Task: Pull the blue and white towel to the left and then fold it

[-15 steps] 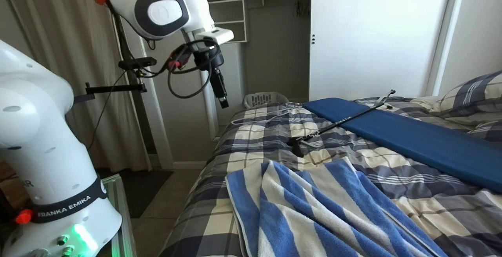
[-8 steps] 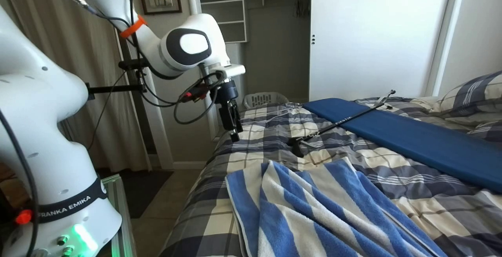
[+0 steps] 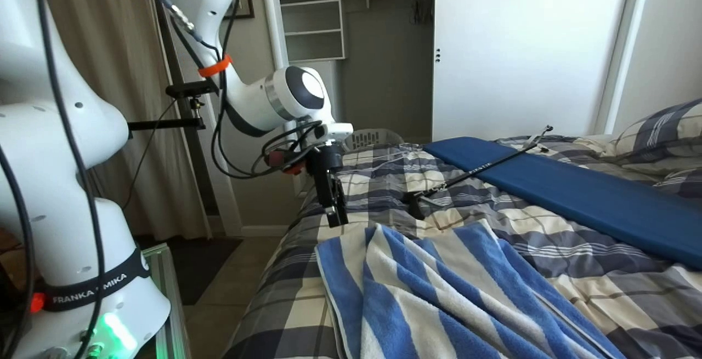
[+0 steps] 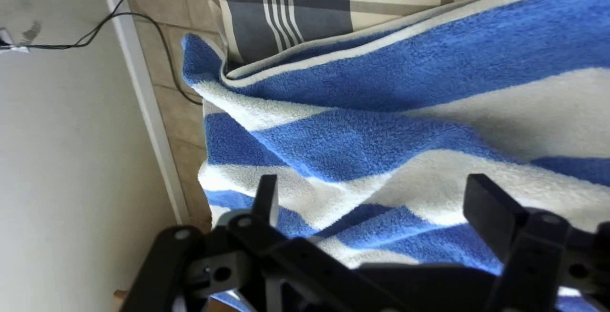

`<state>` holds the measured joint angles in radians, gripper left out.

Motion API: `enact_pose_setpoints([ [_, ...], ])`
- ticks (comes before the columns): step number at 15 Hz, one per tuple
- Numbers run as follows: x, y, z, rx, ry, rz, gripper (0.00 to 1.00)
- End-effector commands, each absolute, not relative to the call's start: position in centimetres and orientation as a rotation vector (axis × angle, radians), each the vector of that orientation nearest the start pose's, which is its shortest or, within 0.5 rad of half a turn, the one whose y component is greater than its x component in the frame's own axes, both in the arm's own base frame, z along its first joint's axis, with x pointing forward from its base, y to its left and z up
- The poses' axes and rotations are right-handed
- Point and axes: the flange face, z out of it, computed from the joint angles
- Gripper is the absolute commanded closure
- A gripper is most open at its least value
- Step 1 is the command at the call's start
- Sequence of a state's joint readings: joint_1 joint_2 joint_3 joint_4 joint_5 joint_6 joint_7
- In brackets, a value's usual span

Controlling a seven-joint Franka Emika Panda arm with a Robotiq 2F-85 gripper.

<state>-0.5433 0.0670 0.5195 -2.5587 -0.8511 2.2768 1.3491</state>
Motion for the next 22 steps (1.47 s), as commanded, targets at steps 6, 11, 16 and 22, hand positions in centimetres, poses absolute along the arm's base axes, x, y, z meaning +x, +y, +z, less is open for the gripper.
enact_pose_setpoints([
  [6,44.0,-1.0,19.0,2.383,-0.816,0.060,0.00],
  [11,44.2,-1.2,19.1,2.381,-0.820,0.063,0.00],
  [16,48.4,1.5,17.3,2.441,-0.673,0.091,0.00],
  [22,53.2,3.2,14.7,2.562,-0.627,0.161,0.00],
])
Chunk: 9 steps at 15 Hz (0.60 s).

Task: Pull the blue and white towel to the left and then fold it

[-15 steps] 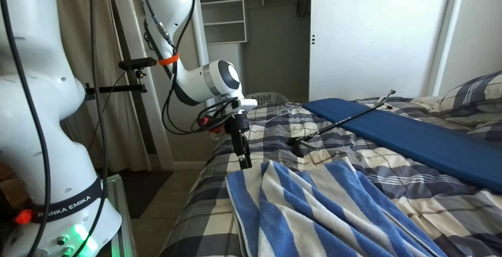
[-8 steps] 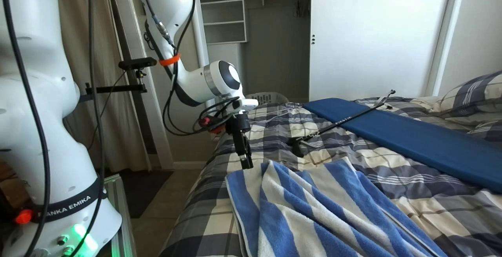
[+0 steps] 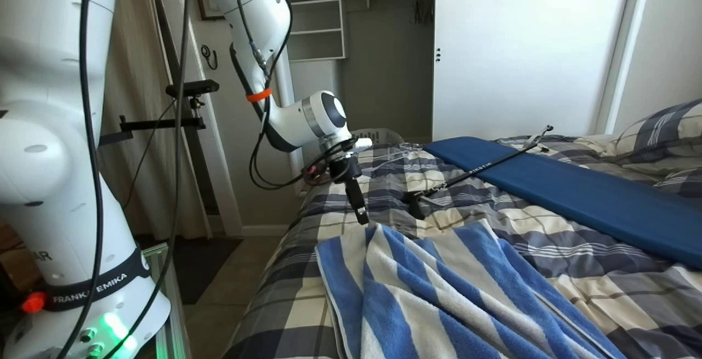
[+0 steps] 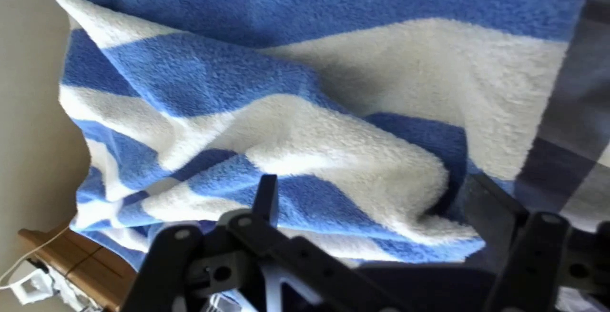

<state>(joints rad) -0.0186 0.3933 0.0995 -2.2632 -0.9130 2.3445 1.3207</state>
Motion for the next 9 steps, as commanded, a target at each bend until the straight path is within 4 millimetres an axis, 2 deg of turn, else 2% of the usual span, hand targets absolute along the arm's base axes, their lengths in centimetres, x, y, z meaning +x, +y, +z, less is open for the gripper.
enact_pose_setpoints([
  [1,53.9,3.3,14.0,2.575,-0.630,0.160,0.00],
  [4,55.7,3.5,12.2,2.610,-0.645,0.172,0.00],
  [9,57.0,3.1,9.5,2.593,-0.671,0.087,0.00],
])
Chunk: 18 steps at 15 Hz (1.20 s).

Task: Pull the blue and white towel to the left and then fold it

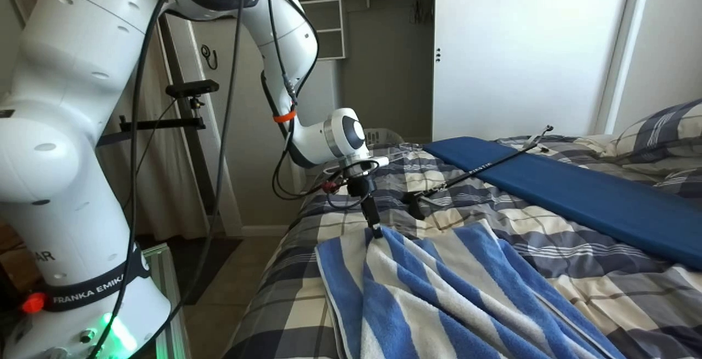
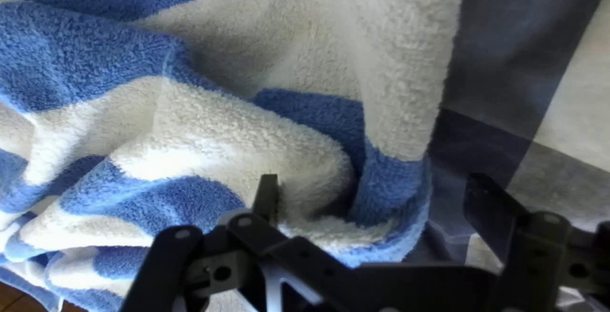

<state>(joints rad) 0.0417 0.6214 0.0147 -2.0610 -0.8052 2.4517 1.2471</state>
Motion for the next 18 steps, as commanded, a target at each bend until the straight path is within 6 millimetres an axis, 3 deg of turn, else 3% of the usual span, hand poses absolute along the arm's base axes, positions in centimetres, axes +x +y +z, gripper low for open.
enact_pose_setpoints([
  [1,57.2,2.9,9.1,-3.480,0.906,-0.092,0.12],
  [2,57.3,2.8,8.8,-3.475,0.914,-0.066,0.26],
  [5,57.6,2.6,8.8,-3.464,0.937,-0.006,0.49],
  [12,58.9,2.7,11.0,-3.423,1.009,-0.009,0.95],
  [15,60.0,3.6,11.5,-3.415,0.942,-0.034,0.96],
  [18,61.7,5.2,12.1,-3.394,0.749,-0.074,0.96],
])
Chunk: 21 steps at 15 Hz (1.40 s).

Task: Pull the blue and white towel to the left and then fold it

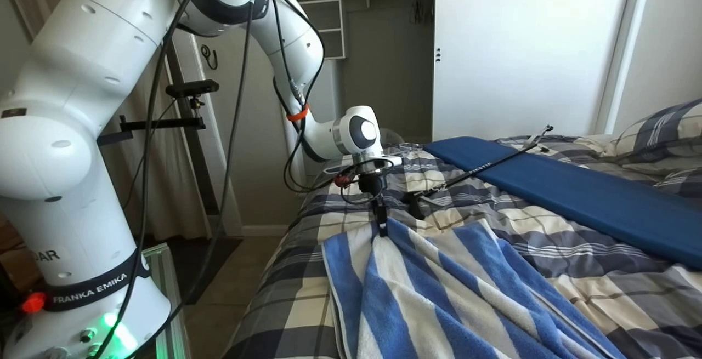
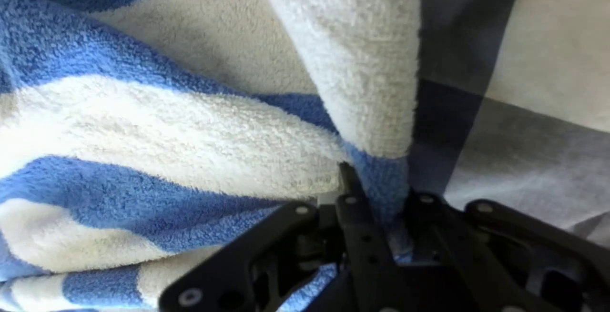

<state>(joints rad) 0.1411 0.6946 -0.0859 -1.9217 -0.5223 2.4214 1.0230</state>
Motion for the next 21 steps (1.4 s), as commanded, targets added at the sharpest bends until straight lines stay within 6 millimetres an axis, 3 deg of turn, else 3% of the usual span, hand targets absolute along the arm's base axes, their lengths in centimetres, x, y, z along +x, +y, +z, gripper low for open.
enact_pose_setpoints([
  [1,62.2,5.7,12.5,-3.375,0.681,-0.101,0.96],
  [7,64.9,9.0,13.9,-3.240,0.366,-0.168,0.96],
  [11,65.1,11.3,13.9,-3.119,0.242,-0.144,0.96],
  [12,64.1,9.3,13.9,-3.213,0.310,-0.111,0.96],
  [13,64.1,9.3,13.7,-3.209,0.300,-0.104,0.84],
  [20,64.1,8.9,13.7,-3.224,0.307,-0.109,0.84],
  [21,65.0,9.5,13.4,-3.203,0.228,-0.134,0.96],
])
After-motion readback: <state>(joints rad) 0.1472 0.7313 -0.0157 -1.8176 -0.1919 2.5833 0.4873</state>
